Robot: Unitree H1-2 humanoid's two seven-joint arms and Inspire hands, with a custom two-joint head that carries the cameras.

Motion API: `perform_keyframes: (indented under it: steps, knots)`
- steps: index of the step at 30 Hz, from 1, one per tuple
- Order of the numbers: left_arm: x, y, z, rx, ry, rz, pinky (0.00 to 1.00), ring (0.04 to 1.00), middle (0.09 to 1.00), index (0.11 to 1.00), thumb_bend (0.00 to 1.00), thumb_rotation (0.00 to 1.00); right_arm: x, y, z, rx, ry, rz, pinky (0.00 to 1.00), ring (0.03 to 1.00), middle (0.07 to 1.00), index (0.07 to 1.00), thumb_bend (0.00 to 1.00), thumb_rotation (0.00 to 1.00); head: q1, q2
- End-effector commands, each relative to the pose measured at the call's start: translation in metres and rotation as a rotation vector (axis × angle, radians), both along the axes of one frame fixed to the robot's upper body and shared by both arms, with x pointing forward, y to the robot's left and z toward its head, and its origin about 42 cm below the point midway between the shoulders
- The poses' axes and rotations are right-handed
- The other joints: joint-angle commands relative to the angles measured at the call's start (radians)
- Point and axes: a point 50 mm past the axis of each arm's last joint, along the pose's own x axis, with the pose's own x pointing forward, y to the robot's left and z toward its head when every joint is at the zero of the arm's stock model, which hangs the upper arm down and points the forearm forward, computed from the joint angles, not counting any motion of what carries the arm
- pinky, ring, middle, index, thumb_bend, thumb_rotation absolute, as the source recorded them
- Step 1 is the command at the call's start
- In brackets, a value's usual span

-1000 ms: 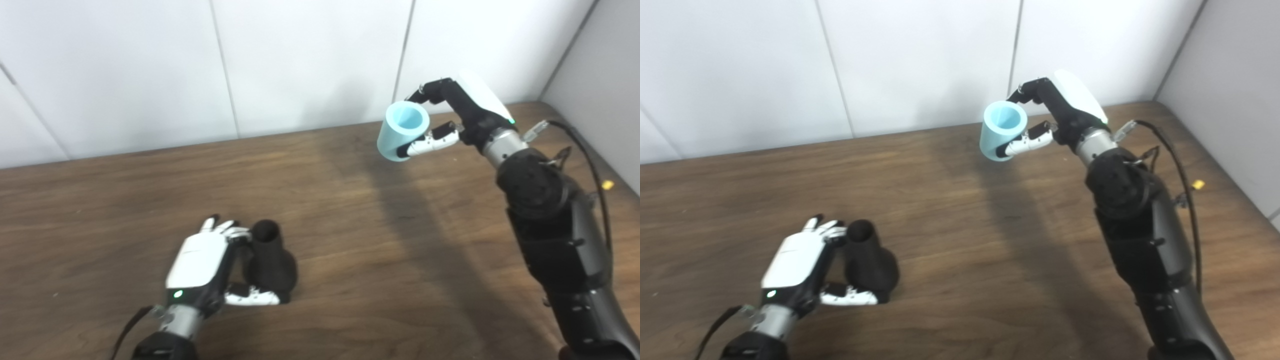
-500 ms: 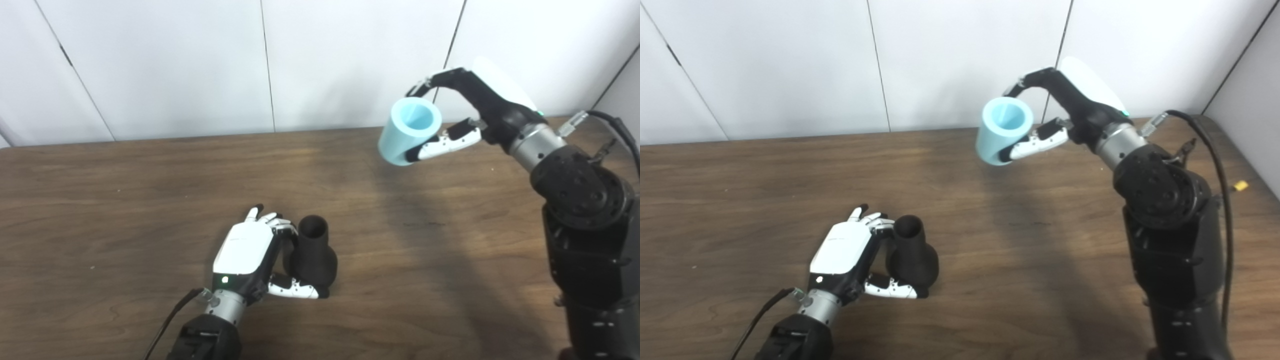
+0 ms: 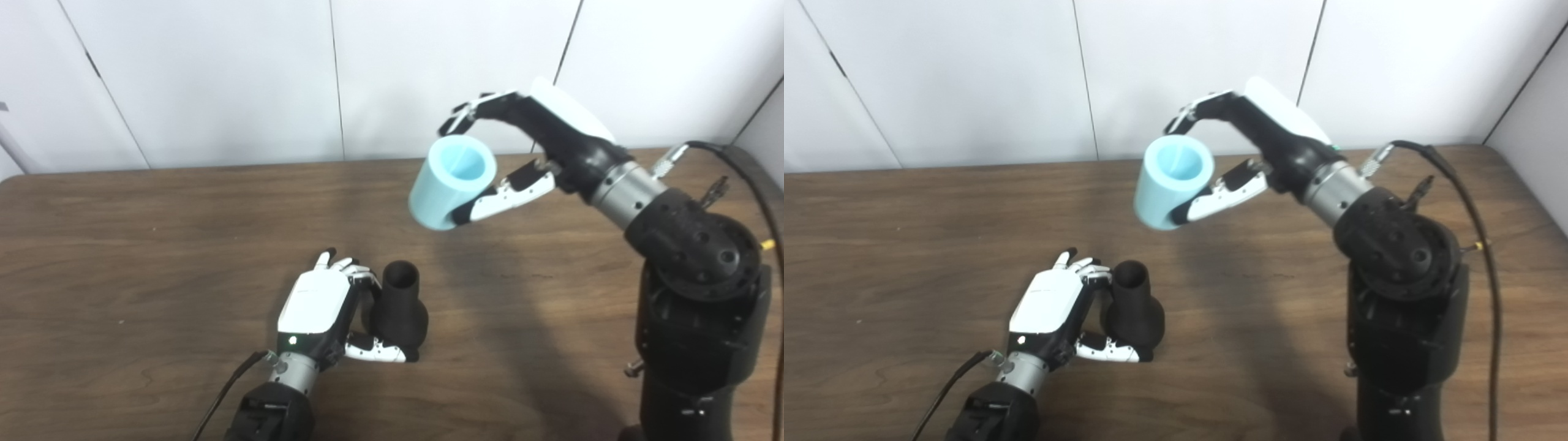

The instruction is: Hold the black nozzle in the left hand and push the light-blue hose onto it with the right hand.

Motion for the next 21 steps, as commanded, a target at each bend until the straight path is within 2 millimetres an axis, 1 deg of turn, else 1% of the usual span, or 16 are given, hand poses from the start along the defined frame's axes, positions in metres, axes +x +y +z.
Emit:
perform_keyframes:
  steps: [1, 2, 3, 4, 6, 9, 13, 18, 21]
  knots:
    - [-0.004, -0.006, -0.008, 0.013, 0.041, -0.029, 1.0, 0.871, 0.752, 0.481, 0.52, 0.05, -0.008, 0.005, 0.015, -0.01, -0.061, 0.001, 0.93, 0.829, 0.714, 0.48, 0.52, 0.15, -0.001, 0.005]
    - [-0.004, -0.007, -0.007, 0.013, 0.045, -0.028, 1.0, 0.872, 0.752, 0.481, 0.52, 0.05, -0.01, 0.008, 0.014, -0.012, -0.051, 0.005, 0.9, 0.821, 0.715, 0.48, 0.52, 0.15, 0.0, 0.007]
    - [-0.004, -0.007, -0.006, 0.013, 0.049, -0.028, 1.0, 0.874, 0.754, 0.481, 0.52, 0.05, -0.011, 0.01, 0.012, -0.011, -0.038, 0.008, 0.84, 0.805, 0.713, 0.48, 0.52, 0.15, 0.0, 0.01]
    - [-0.004, -0.007, -0.006, 0.012, 0.052, -0.027, 1.0, 0.875, 0.755, 0.481, 0.52, 0.05, -0.013, 0.011, 0.011, -0.01, -0.028, 0.008, 0.81, 0.793, 0.712, 0.48, 0.52, 0.15, 0.0, 0.01]
    - [-0.004, -0.006, -0.006, 0.016, 0.05, -0.027, 1.0, 0.875, 0.754, 0.482, 0.52, 0.05, -0.015, 0.013, 0.008, -0.013, 0.004, 0.013, 0.77, 0.788, 0.719, 0.481, 0.52, 0.14, -0.003, 0.015]
    - [-0.004, -0.005, -0.006, 0.014, 0.047, -0.027, 1.0, 0.87, 0.75, 0.481, 0.52, 0.05, -0.017, 0.015, 0.004, -0.034, 0.023, 0.023, 0.77, 0.789, 0.723, 0.481, 0.52, 0.14, -0.005, 0.02]
    - [-0.004, -0.005, -0.005, 0.01, 0.047, -0.024, 1.0, 0.875, 0.749, 0.481, 0.52, 0.05, -0.019, 0.017, -0.006, -0.046, 0.059, 0.037, 0.77, 0.8, 0.735, 0.481, 0.53, 0.14, -0.006, 0.023]
    - [-0.004, -0.004, -0.004, 0.017, 0.046, -0.024, 1.0, 0.875, 0.751, 0.481, 0.52, 0.05, -0.02, 0.018, -0.011, -0.071, 0.08, 0.044, 0.79, 0.813, 0.739, 0.481, 0.52, 0.14, -0.012, 0.028]
    - [-0.004, -0.004, -0.005, 0.017, 0.053, -0.022, 1.0, 0.877, 0.752, 0.481, 0.52, 0.05, -0.019, 0.016, -0.014, -0.091, 0.084, 0.043, 0.78, 0.804, 0.734, 0.48, 0.52, 0.14, -0.014, 0.027]
